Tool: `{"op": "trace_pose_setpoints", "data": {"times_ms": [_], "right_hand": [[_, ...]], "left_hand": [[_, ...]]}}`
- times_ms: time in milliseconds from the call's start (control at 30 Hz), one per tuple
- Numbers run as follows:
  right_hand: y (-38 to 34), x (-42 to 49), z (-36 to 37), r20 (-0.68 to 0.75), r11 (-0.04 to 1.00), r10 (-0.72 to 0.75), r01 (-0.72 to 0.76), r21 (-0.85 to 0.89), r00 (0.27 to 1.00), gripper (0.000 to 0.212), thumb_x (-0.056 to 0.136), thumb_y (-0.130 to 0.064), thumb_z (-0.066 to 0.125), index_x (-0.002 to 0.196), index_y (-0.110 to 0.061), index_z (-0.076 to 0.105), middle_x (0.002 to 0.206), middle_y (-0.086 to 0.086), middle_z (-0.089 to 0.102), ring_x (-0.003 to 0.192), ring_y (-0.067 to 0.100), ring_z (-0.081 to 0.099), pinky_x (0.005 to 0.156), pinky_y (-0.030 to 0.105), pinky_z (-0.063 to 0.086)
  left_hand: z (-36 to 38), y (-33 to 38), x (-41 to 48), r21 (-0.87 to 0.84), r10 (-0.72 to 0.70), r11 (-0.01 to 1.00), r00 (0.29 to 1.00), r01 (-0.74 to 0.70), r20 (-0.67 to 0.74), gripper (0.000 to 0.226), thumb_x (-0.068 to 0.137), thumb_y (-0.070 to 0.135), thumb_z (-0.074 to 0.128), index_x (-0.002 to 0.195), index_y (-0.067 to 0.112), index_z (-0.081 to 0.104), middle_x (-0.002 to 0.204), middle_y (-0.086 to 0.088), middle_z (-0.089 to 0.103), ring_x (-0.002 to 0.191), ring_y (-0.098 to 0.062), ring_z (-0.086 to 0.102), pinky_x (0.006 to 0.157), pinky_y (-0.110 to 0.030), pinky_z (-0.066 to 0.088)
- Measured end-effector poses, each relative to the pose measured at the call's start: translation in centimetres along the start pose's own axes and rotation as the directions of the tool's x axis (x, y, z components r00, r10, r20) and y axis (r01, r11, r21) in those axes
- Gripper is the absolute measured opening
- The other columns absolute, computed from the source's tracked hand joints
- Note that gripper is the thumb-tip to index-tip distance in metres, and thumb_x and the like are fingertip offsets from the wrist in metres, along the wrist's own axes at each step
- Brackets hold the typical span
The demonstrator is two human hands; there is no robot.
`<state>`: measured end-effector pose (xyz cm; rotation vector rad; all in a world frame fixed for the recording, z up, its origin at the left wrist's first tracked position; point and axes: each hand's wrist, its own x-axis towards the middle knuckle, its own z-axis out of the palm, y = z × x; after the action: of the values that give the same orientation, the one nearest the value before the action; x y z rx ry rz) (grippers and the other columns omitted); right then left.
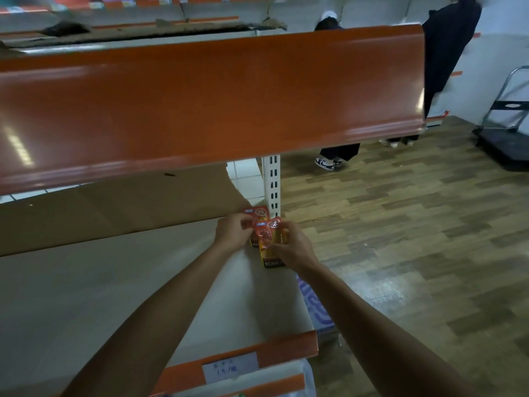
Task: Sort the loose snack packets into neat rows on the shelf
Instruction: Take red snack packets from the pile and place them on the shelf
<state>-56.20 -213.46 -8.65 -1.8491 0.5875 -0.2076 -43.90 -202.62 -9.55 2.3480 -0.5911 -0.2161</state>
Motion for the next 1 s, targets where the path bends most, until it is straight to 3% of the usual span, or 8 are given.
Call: {"op": "trace_pose_setpoints", "data": {"times_ms": [133,267,333,433,600,700,833,1000], "right_hand": [[-0.8,0.3,0.1,0.015,0.998,-0.031,0.032,-0.058,0.999,0.051,0.081,-0.006,0.070,0.128,-0.011,0.051,0.100,-0.001,0.052,0.082,0.010,0.053,0.056,0.015,0.043],[-1.4,0.6,0.3,0.009,0.989,-0.067,0.067,-0.132,0.998,0.043,0.080,-0.008,0.071,0.121,-0.009,0.056,0.098,0.002,0.056,0.086,0.013,0.052,0.075,0.029,0.049],[-1.5,1.0,0.5,0.011,0.981,-0.076,0.077,-0.179,0.997,0.042,0.081,-0.011,0.071,0.120,-0.008,0.058,0.096,0.002,0.056,0.086,0.015,0.053,0.073,0.026,0.045],[-1.2,1.7,1.4,0.001,0.952,-0.090,0.087,-0.294,0.996,0.050,0.075,-0.021,0.076,0.120,-0.011,0.057,0.108,0.009,0.063,0.094,0.024,0.059,0.071,0.024,0.043],[-0.2,2.8,2.7,-0.045,0.878,-0.100,0.067,-0.474,0.994,0.048,0.081,-0.034,0.067,0.122,-0.014,0.056,0.112,0.015,0.054,0.105,0.033,0.048,0.091,0.035,0.039],[0.1,3.0,3.3,-0.086,0.845,-0.134,0.068,-0.530,0.987,0.045,0.082,-0.046,0.063,0.118,-0.020,0.055,0.109,0.010,0.053,0.100,0.029,0.043,0.086,0.033,0.032],[0.1,3.0,3.3,-0.079,0.819,-0.132,0.064,-0.570,0.988,0.041,0.086,-0.038,0.059,0.121,-0.019,0.054,0.110,0.011,0.050,0.101,0.028,0.041,0.088,0.033,0.031],[-0.1,2.7,3.4,-0.071,0.835,-0.131,0.071,-0.546,0.989,0.039,0.085,-0.037,0.062,0.118,-0.017,0.056,0.109,0.011,0.046,0.102,0.028,0.041,0.090,0.034,0.036]], "left_hand": [[0.0,-0.1,0.3,-0.038,-0.010,0.999,1.000,0.010,-0.002,0.035,0.083,0.009,0.065,0.117,0.014,0.067,0.115,-0.006,0.069,0.104,-0.021,0.064,0.095,-0.034,0.049],[-0.2,-0.4,0.4,-0.062,-0.030,0.998,1.000,0.030,0.000,0.035,0.081,0.008,0.070,0.115,0.012,0.068,0.112,-0.006,0.070,0.103,-0.019,0.065,0.095,-0.031,0.049],[-0.3,-0.7,0.5,-0.078,-0.039,0.996,0.999,0.040,0.007,0.035,0.081,0.007,0.070,0.115,0.011,0.068,0.112,-0.007,0.070,0.102,-0.019,0.065,0.094,-0.029,0.048],[-0.4,-0.7,0.6,-0.067,-0.038,0.997,0.999,0.039,0.010,0.035,0.080,0.005,0.070,0.115,0.013,0.068,0.112,-0.006,0.070,0.101,-0.018,0.065,0.095,-0.031,0.048],[-0.6,-0.6,0.6,-0.060,-0.032,0.998,0.999,0.033,0.020,0.035,0.081,0.004,0.067,0.113,0.015,0.069,0.113,-0.004,0.070,0.104,-0.018,0.064,0.096,-0.030,0.047],[-0.7,-0.5,0.4,-0.058,-0.047,0.997,0.999,0.048,0.021,0.038,0.078,0.005,0.066,0.113,0.019,0.070,0.110,-0.002,0.071,0.103,-0.017,0.065,0.095,-0.032,0.048],[-0.8,-0.2,-0.2,-0.095,-0.070,0.993,0.997,0.071,0.010,0.039,0.074,0.012,0.063,0.112,0.019,0.070,0.106,-0.004,0.072,0.101,-0.019,0.066,0.095,-0.032,0.049],[-0.9,-0.1,-0.3,-0.095,-0.085,0.992,0.996,0.084,-0.009,0.041,0.079,0.003,0.062,0.119,0.014,0.065,0.108,-0.006,0.071,0.104,-0.017,0.065,0.092,-0.022,0.045]]}}
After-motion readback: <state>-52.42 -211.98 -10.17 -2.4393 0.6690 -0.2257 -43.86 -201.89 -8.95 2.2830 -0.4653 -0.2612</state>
